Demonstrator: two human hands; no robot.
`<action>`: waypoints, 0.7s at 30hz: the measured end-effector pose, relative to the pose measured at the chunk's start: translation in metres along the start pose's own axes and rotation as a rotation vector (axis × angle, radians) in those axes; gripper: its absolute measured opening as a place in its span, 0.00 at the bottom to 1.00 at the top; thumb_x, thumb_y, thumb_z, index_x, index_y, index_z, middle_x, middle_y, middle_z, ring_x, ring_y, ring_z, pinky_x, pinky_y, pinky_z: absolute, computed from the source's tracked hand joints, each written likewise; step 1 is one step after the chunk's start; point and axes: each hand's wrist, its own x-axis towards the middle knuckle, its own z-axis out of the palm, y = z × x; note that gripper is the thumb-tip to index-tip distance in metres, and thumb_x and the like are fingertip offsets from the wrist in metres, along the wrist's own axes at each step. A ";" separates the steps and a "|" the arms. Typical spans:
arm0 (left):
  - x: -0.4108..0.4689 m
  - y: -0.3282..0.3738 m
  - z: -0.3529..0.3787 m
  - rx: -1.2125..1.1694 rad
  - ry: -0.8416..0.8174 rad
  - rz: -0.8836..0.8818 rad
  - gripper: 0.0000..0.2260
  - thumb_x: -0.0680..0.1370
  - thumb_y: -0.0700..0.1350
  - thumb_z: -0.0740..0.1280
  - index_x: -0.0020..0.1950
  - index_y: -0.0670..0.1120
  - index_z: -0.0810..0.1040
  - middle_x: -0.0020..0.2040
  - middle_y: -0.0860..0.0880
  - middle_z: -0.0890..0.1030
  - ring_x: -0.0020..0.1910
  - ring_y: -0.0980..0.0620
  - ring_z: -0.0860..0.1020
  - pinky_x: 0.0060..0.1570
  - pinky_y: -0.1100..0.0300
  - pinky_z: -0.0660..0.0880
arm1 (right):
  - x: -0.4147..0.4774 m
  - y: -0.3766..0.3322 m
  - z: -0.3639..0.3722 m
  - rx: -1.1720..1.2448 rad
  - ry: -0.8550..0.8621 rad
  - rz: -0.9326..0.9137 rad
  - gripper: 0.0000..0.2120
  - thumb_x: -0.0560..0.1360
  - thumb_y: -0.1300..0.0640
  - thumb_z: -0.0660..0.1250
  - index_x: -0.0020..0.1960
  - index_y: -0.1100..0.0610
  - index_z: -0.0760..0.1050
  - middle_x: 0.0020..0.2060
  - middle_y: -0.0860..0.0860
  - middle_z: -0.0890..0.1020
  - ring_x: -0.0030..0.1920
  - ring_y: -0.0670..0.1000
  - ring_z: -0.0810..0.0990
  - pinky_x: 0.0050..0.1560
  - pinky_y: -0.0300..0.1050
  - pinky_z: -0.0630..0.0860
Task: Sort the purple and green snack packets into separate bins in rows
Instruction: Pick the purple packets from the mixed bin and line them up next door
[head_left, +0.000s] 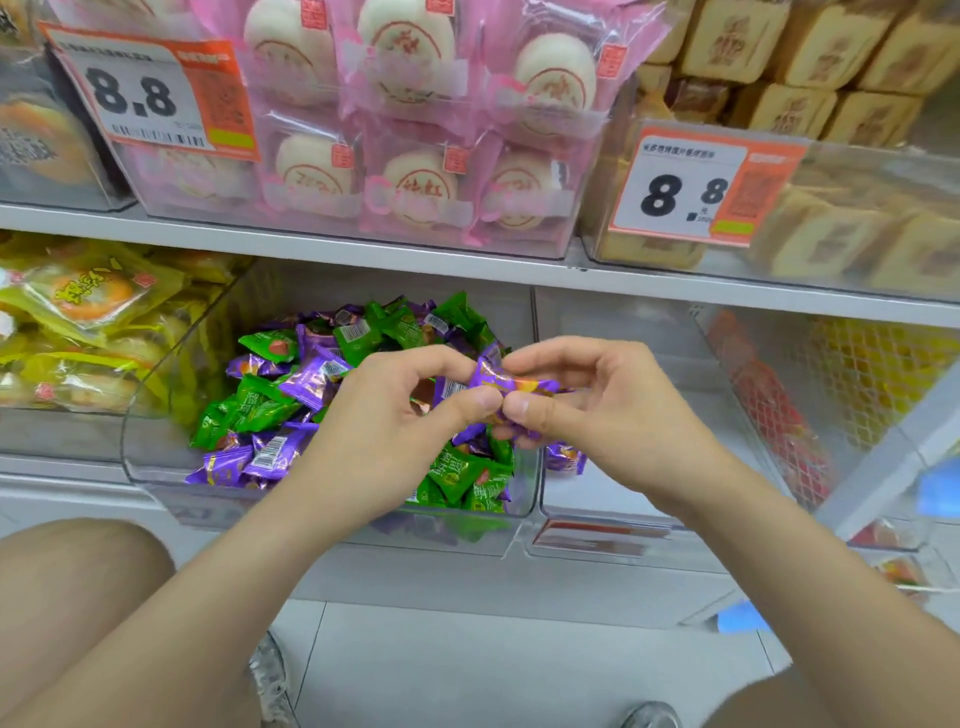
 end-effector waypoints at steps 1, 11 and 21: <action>0.001 0.003 0.002 0.044 0.000 0.007 0.06 0.77 0.57 0.76 0.46 0.56 0.85 0.29 0.52 0.73 0.27 0.51 0.64 0.28 0.55 0.61 | -0.002 0.000 -0.006 -0.047 -0.031 0.009 0.12 0.75 0.66 0.76 0.57 0.63 0.82 0.45 0.58 0.88 0.45 0.59 0.89 0.51 0.57 0.86; 0.009 0.002 0.032 0.052 0.028 -0.010 0.06 0.81 0.51 0.72 0.55 0.62 0.85 0.42 0.48 0.85 0.35 0.41 0.76 0.37 0.47 0.79 | 0.005 0.023 -0.060 -0.372 0.129 -0.148 0.07 0.77 0.59 0.77 0.54 0.52 0.86 0.44 0.51 0.88 0.46 0.56 0.87 0.54 0.55 0.84; 0.010 0.001 0.040 -0.039 0.076 -0.071 0.09 0.82 0.43 0.71 0.59 0.56 0.82 0.55 0.62 0.84 0.38 0.62 0.78 0.41 0.67 0.72 | 0.026 0.072 -0.076 -1.030 -0.182 -0.007 0.11 0.65 0.53 0.86 0.45 0.52 0.88 0.32 0.42 0.85 0.37 0.37 0.83 0.42 0.31 0.75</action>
